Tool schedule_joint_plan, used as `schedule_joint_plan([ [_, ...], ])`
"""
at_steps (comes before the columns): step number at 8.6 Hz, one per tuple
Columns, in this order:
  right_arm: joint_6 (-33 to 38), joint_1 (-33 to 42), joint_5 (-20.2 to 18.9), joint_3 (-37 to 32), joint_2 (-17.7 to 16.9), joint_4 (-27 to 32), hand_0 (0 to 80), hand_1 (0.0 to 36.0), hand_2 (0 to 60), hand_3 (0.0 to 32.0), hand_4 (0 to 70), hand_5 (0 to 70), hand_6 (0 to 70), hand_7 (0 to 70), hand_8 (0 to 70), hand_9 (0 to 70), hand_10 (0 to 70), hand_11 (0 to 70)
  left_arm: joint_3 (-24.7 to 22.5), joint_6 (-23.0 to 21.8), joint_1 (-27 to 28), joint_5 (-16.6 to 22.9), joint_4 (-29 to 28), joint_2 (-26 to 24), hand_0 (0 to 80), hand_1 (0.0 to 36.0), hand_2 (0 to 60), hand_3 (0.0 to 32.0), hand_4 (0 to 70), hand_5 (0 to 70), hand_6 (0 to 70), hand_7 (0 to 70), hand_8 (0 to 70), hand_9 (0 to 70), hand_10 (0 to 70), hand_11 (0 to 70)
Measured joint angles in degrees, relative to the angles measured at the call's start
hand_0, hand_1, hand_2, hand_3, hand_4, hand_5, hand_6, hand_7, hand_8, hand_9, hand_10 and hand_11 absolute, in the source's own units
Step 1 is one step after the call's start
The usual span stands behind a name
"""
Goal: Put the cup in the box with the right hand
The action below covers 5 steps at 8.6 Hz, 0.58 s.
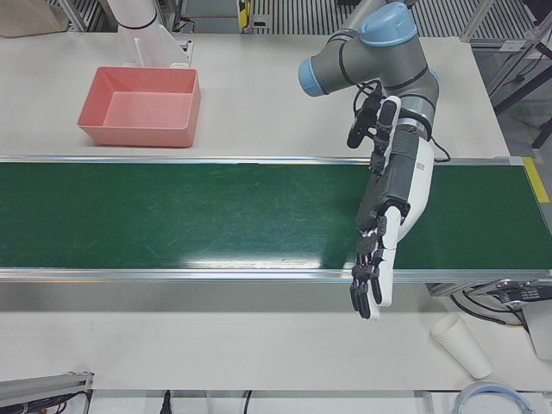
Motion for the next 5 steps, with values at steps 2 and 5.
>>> schedule_joint_plan([
  [2, 0.00, 0.03, 0.00, 0.00, 0.00, 0.00, 49.9, 14.4, 6.4, 0.0, 6.8, 4.2, 1.2, 0.0, 0.0, 0.0, 0.0, 0.0, 0.00, 0.00, 0.00, -0.01, 0.00, 0.00, 0.0, 0.0, 0.0, 0.0, 0.0, 0.0, 0.0, 0.0, 0.0, 0.0, 0.0, 0.0],
  [5, 0.00, 0.04, 0.00, 0.00, 0.00, 0.00, 49.9, 14.4, 6.2, 0.0, 6.9, 4.2, 1.3, 0.0, 0.0, 0.0, 0.0, 0.0, 0.00, 0.00, 0.00, -0.03, 0.00, 0.00, 0.0, 0.0, 0.0, 0.0, 0.0, 0.0, 0.0, 0.0, 0.0, 0.0, 0.0, 0.0],
])
